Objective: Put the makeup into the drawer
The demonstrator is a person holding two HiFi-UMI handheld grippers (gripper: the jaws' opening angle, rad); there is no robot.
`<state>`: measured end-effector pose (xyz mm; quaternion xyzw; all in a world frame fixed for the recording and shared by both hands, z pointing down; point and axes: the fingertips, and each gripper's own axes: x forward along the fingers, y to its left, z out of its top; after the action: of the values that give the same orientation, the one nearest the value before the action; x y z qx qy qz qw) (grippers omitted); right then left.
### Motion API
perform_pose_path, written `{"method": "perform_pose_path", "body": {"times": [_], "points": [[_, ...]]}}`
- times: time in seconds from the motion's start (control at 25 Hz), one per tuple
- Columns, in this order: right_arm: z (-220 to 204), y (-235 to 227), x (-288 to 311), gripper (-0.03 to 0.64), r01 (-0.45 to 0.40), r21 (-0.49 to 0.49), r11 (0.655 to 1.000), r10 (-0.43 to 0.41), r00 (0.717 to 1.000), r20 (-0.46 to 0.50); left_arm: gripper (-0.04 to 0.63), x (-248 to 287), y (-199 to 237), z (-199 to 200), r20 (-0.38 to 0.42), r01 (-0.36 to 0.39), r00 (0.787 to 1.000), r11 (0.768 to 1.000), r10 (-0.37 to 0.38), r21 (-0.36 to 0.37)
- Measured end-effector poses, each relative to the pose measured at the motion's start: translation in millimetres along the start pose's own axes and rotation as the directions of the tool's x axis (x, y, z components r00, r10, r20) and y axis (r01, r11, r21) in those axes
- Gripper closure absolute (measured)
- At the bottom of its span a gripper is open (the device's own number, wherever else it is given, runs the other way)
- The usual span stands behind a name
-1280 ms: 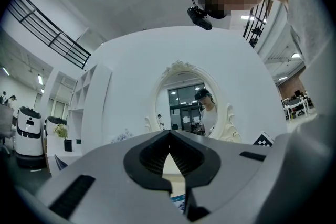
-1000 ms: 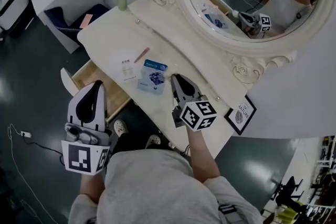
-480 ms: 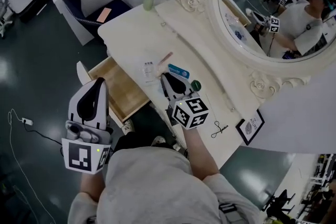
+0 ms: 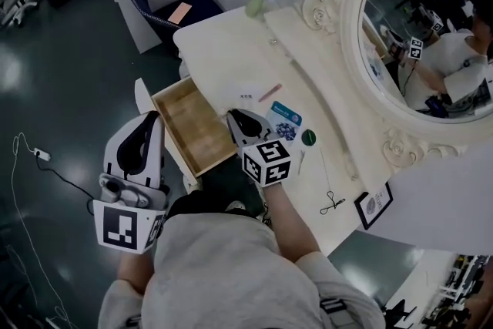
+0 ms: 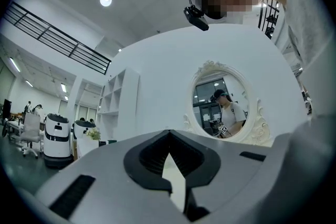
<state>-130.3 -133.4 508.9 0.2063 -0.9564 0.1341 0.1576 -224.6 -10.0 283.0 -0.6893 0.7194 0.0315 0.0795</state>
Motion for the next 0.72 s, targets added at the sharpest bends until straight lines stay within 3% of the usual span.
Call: {"method": "perform_pose_path", "body": {"times": [0.32, 0.72], "points": [[-39, 33, 49, 0.578, -0.074, -0.063, 0.995, 0.064, 0.986, -0.157, 0.581, -12, 26, -9, -0.025, -0.040, 0.999, 0.999, 0.040, 0.011], [-110, 45, 87, 0.578, -0.107, -0.076, 0.991, 0.072, 0.928, -0.366, 0.581, -19, 50, -33, -0.096, -0.063, 0.993, 0.998, 0.065, 0.018]]}}
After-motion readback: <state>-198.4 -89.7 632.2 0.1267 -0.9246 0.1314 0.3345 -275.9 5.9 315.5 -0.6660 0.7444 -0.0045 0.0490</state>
